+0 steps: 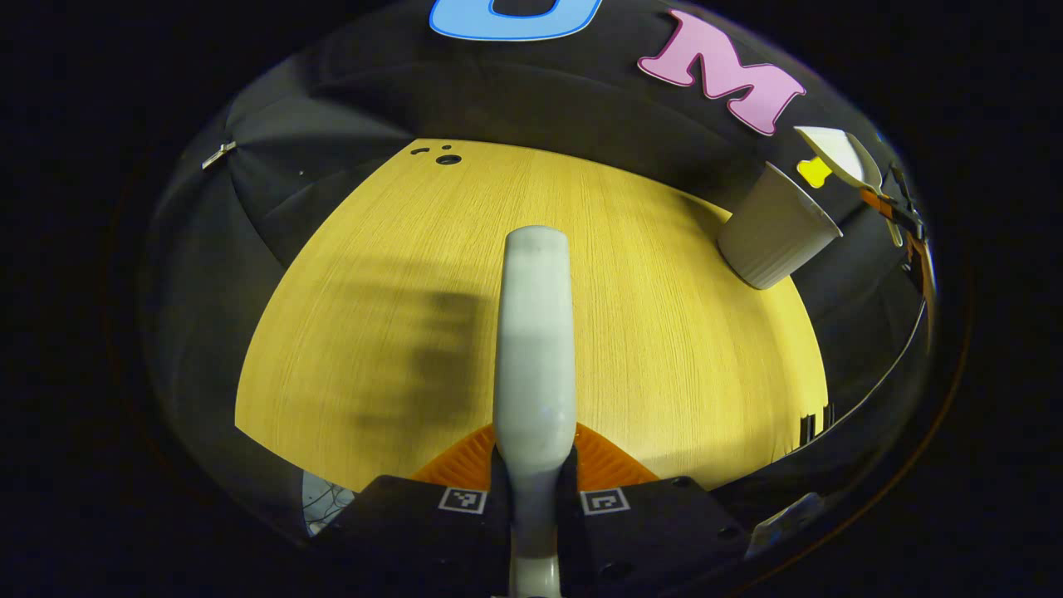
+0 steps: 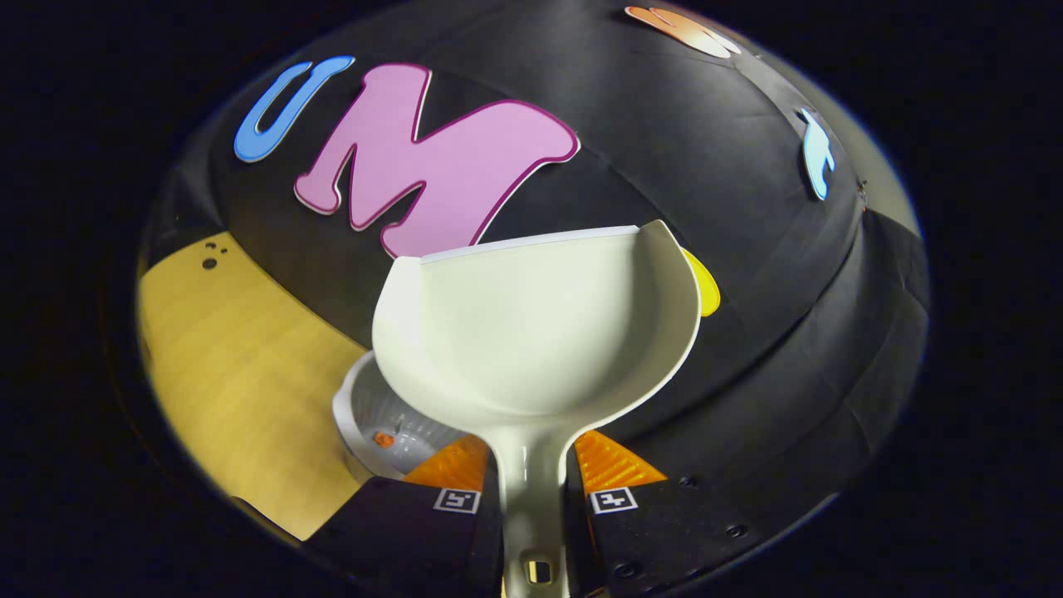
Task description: Pick up the small broom and dustpan from the desktop, sweep the trash into the dustpan with the broom, and then empty the trash into the garbage bin.
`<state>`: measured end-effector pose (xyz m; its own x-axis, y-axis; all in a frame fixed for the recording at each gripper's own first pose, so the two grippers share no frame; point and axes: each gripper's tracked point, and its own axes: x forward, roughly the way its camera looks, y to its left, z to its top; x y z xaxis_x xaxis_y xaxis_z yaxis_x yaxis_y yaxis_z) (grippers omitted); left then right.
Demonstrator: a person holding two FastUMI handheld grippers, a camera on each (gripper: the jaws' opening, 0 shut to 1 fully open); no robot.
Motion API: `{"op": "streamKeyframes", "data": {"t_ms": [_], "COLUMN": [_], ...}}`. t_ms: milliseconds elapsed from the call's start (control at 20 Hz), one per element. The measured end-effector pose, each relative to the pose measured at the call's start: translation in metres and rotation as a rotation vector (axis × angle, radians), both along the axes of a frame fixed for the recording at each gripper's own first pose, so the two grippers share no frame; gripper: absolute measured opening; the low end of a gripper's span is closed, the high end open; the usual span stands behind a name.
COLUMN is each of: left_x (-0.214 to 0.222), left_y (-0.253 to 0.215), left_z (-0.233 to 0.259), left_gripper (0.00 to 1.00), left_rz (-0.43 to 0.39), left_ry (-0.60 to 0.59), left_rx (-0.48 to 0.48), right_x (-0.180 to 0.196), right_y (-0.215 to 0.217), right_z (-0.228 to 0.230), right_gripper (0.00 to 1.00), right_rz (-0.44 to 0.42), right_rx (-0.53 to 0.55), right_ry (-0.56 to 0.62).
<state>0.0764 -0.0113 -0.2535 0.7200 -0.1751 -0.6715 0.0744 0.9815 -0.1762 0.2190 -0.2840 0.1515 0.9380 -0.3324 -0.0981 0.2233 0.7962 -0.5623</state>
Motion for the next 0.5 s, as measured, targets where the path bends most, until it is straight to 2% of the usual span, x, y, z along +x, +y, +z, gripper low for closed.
{"op": "streamKeyframes", "data": {"t_ms": [100, 300, 500], "left_x": [-0.003, -0.010, -0.010], "left_y": [0.002, 0.006, 0.014], "left_z": [0.002, -0.007, -0.016], "left_gripper": [0.27, 0.27, 0.27], "left_rz": [0.011, 0.026, 0.013], "left_ry": [-0.027, -0.035, -0.038], "left_rx": [-0.010, -0.019, 0.019], "right_x": [-0.003, -0.011, -0.013], "right_y": [0.000, 0.022, 0.061], "right_z": [0.009, 0.031, 0.046], "right_gripper": [0.36, 0.33, 0.36], "right_rz": [0.034, 0.151, 0.256], "right_rx": [0.072, 0.246, 0.328], "right_ry": [-0.012, 0.006, 0.042]}}
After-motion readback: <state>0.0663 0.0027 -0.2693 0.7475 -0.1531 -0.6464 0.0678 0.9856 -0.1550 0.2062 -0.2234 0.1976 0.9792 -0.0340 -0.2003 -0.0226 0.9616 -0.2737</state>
